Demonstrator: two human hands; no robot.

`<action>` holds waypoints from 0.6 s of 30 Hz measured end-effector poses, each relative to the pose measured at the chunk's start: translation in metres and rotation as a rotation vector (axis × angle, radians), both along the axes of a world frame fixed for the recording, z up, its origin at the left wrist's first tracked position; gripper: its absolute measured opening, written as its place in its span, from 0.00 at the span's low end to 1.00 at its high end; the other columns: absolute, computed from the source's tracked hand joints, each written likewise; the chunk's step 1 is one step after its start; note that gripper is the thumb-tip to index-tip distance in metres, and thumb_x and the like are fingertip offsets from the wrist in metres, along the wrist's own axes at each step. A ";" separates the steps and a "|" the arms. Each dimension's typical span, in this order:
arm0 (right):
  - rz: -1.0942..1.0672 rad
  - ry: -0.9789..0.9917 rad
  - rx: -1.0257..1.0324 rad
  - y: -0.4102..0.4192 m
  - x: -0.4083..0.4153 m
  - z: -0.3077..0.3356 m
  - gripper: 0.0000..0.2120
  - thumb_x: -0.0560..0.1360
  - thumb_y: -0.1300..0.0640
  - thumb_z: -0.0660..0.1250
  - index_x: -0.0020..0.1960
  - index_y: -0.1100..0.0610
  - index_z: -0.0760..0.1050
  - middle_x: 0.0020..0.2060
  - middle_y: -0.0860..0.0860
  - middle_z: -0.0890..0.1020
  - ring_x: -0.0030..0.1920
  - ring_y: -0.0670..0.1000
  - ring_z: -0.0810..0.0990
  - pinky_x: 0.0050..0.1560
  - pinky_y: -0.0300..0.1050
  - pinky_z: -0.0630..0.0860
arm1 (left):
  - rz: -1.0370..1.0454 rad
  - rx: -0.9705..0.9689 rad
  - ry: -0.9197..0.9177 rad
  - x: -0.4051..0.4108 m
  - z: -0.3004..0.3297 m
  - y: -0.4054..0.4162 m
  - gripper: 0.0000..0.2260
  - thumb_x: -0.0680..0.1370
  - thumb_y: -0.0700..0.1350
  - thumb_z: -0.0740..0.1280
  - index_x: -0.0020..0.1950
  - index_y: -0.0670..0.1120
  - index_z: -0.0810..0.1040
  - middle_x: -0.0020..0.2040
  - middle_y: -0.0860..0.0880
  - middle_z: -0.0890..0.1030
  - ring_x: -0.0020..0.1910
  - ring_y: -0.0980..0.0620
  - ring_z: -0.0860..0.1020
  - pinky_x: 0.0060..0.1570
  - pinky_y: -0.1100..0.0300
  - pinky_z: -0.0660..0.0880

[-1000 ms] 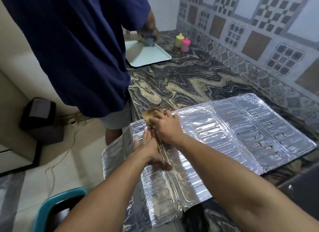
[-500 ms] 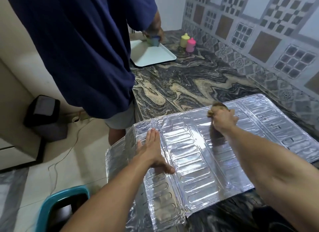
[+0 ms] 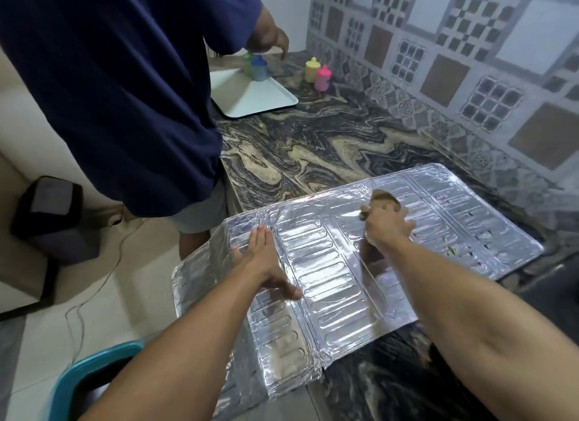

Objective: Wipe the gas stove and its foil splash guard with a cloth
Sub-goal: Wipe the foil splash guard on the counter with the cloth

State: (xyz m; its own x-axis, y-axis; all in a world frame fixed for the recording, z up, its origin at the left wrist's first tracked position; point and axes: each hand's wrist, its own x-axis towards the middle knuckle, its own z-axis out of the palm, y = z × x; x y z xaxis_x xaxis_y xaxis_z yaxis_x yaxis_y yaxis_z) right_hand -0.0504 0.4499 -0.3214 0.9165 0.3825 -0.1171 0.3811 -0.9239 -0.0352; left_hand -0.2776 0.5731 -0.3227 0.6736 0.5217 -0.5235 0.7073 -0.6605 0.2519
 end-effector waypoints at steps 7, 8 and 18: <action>-0.008 0.102 0.163 -0.011 -0.021 0.051 0.15 0.79 0.51 0.59 0.56 0.59 0.76 0.54 0.60 0.81 0.54 0.62 0.78 0.54 0.54 0.77 | -0.017 0.012 0.016 -0.006 0.003 0.001 0.69 0.57 0.69 0.75 0.76 0.41 0.31 0.76 0.45 0.30 0.75 0.47 0.31 0.71 0.33 0.39; 0.004 0.159 0.244 -0.010 -0.029 0.064 0.13 0.79 0.53 0.60 0.55 0.60 0.77 0.52 0.60 0.81 0.53 0.62 0.79 0.52 0.53 0.78 | -0.023 0.026 0.030 -0.009 0.004 0.004 0.69 0.57 0.69 0.75 0.76 0.41 0.31 0.76 0.45 0.30 0.75 0.47 0.32 0.71 0.33 0.39; -0.264 0.154 0.370 -0.052 -0.073 0.079 0.13 0.75 0.62 0.62 0.58 0.59 0.74 0.53 0.57 0.80 0.53 0.59 0.77 0.53 0.52 0.74 | -0.049 0.065 -0.094 -0.029 0.001 0.013 0.69 0.53 0.70 0.76 0.78 0.45 0.36 0.78 0.47 0.36 0.77 0.46 0.37 0.72 0.35 0.41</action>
